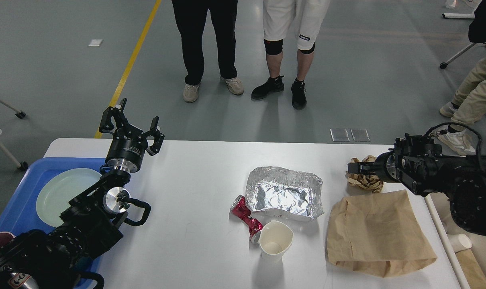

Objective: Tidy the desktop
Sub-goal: 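Lower the right gripper onto the crumpled tan paper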

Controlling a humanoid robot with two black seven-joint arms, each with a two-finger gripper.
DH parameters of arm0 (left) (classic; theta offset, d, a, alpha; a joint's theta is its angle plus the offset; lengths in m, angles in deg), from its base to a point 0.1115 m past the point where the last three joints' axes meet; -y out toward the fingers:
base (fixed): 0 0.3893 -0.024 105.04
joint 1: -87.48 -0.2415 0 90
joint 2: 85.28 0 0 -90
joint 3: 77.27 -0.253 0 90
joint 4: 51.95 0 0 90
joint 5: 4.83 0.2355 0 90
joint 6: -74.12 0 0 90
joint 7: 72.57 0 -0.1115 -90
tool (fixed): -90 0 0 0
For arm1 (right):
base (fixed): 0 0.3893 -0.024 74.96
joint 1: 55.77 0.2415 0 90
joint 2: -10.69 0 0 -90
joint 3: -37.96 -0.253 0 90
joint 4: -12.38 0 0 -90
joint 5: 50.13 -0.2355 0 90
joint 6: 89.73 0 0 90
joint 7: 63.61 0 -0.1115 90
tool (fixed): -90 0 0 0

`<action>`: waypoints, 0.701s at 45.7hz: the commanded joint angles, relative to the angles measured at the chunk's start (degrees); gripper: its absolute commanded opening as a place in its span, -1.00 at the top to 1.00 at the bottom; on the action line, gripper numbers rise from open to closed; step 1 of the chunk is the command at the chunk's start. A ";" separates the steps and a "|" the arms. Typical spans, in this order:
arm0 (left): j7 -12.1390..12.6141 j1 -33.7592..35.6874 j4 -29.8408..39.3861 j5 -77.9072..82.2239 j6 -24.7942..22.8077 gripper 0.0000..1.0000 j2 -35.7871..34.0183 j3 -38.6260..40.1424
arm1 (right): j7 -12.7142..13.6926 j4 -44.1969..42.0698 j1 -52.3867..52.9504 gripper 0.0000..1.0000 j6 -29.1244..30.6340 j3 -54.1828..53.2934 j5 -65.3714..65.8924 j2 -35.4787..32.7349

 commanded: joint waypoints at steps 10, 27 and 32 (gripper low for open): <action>-0.03 0.00 -0.06 0.00 0.00 -0.94 -0.02 0.00 | 0.00 -1.27 -4.12 -1.00 -6.37 -1.99 -0.08 0.08; -0.03 0.00 -0.06 0.00 0.00 -0.94 -0.02 0.00 | 0.00 -2.76 -7.28 -0.71 -12.52 -4.63 -6.67 0.60; -0.03 0.00 0.03 0.00 0.00 -0.94 -0.02 0.00 | 0.09 -2.76 -7.37 -0.49 -12.08 -4.63 -6.76 1.31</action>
